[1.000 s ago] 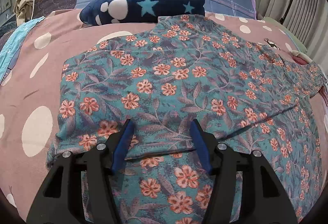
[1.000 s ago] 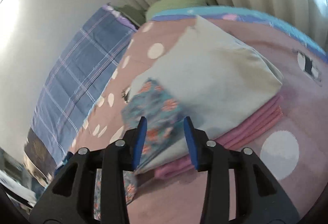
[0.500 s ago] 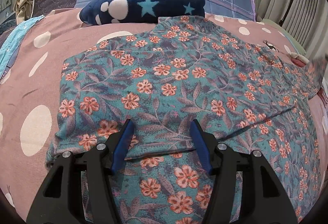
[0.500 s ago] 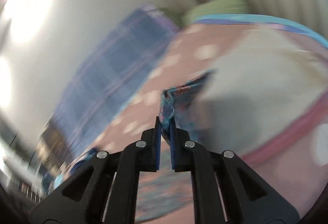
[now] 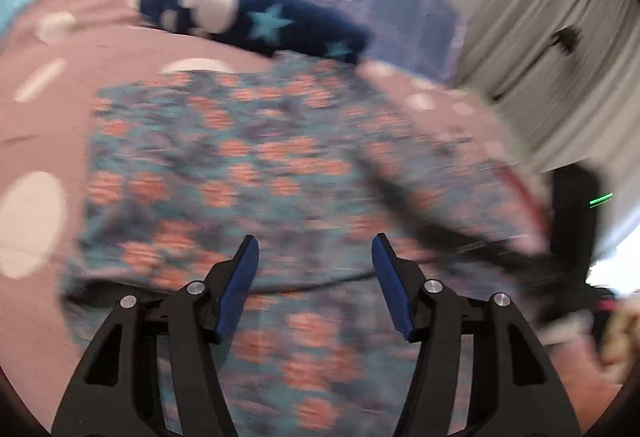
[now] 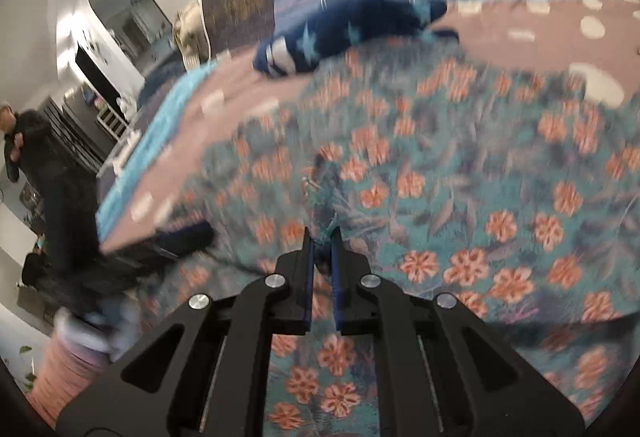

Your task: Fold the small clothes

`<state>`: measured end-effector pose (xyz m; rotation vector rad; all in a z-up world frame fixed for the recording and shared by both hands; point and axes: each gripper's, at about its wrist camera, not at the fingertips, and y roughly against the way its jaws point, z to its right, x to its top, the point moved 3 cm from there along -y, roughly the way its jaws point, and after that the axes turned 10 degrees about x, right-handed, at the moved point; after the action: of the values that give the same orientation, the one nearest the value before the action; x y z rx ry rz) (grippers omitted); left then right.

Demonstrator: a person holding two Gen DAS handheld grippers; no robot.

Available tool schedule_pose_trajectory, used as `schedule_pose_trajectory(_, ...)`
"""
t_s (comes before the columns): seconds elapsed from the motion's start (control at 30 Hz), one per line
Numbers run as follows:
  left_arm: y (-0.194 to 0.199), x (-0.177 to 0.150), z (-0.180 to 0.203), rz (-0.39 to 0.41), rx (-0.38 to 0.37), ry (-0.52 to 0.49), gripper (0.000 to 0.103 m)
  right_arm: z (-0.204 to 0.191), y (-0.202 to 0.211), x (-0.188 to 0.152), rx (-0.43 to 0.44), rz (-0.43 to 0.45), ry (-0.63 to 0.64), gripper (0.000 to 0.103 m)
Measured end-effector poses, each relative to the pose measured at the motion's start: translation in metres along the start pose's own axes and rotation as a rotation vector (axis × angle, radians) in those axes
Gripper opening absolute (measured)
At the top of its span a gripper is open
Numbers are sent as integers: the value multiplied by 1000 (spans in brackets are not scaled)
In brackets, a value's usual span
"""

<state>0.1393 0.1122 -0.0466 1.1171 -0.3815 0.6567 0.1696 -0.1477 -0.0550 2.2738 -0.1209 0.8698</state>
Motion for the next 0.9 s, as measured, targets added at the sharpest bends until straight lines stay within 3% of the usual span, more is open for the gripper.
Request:
schedule_pose_trajectory(0.2,-20,15,43,-60,-168,0,71,-5,7,-9,-13,2,31,8)
schedule_pose_trajectory(0.4,-82,30,62,-197,-159,80,71,-8,0,-2,-34,6,64,9)
schedule_pose_trajectory(0.47,-99,32,68,-220,-139,85,59,-12,1,-1,-32,4,87,12)
schedule_pose_trajectory(0.5,-104,34,75,-220,-139,62,22,-14,2,-2,-36,-1,101,15)
schedule_pose_trajectory(0.53,-108,34,81,-234,-166,55,4,-17,4,-2,-46,-4,119,17)
schedule_pose_trajectory(0.6,-102,40,89,-193,-174,44,4,-19,12,-3,-51,6,150,25)
schedule_pose_trajectory(0.77,-49,71,114,-51,-189,-65,4,-5,50,-10,-34,12,174,28)
schedule_pose_trajectory(0.9,8,101,107,87,-145,-125,4,42,70,-21,-246,11,106,31)
